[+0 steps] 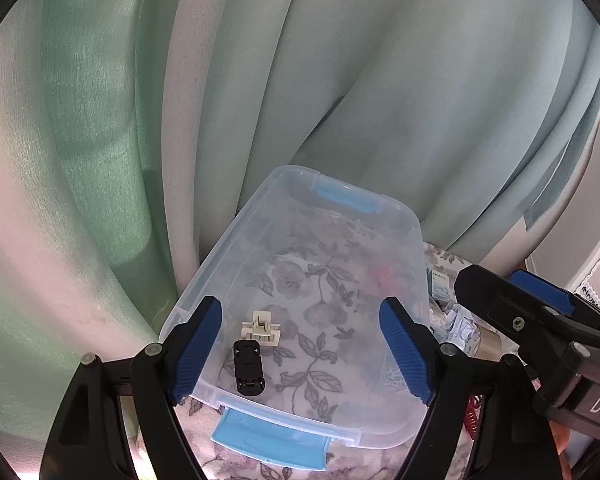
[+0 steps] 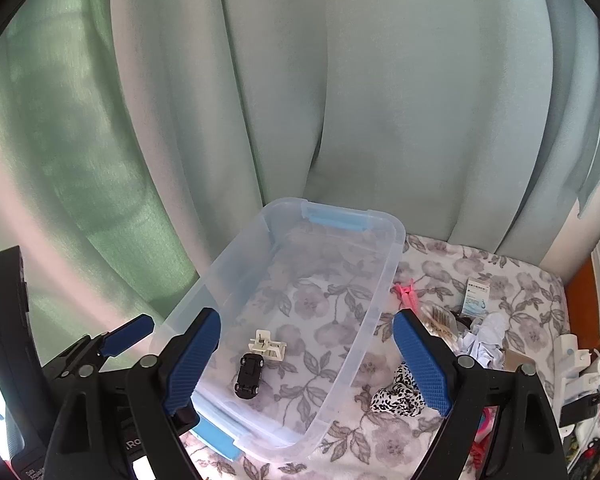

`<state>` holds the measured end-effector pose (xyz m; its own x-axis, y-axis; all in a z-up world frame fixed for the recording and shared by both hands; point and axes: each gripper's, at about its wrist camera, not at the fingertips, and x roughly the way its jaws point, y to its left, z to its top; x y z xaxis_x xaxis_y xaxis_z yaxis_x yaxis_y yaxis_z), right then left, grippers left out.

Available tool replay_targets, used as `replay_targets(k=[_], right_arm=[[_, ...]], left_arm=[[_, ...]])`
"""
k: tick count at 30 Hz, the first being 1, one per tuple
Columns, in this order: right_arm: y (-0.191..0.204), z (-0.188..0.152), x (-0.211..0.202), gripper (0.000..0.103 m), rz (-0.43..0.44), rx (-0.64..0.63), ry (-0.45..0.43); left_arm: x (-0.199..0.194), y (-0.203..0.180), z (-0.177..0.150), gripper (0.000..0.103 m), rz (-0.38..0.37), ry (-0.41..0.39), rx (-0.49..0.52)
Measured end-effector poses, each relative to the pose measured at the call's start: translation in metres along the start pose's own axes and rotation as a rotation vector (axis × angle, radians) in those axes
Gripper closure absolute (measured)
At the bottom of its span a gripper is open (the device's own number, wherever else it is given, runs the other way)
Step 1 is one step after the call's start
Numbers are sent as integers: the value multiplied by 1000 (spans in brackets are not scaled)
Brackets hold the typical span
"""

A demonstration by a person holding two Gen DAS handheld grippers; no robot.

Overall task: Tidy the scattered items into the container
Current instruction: 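Open both tools to drop the clip and car into the box, then withdraw both tools from the box back toward the scattered items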

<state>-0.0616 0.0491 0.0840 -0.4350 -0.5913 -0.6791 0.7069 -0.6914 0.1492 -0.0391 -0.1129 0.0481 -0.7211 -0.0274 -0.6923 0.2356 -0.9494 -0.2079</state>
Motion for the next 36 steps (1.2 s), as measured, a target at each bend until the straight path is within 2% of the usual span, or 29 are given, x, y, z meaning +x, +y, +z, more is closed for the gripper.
replay_targets(k=[22,36], right_arm=[[-30,-16,-33,12,-16,73,-41],[-78,-36,-49,12,-61,189,-36]], left_arm=[[-18,-40,-6,21,-4,-28,94],[-13,-78,-16,21,-24,14,158]])
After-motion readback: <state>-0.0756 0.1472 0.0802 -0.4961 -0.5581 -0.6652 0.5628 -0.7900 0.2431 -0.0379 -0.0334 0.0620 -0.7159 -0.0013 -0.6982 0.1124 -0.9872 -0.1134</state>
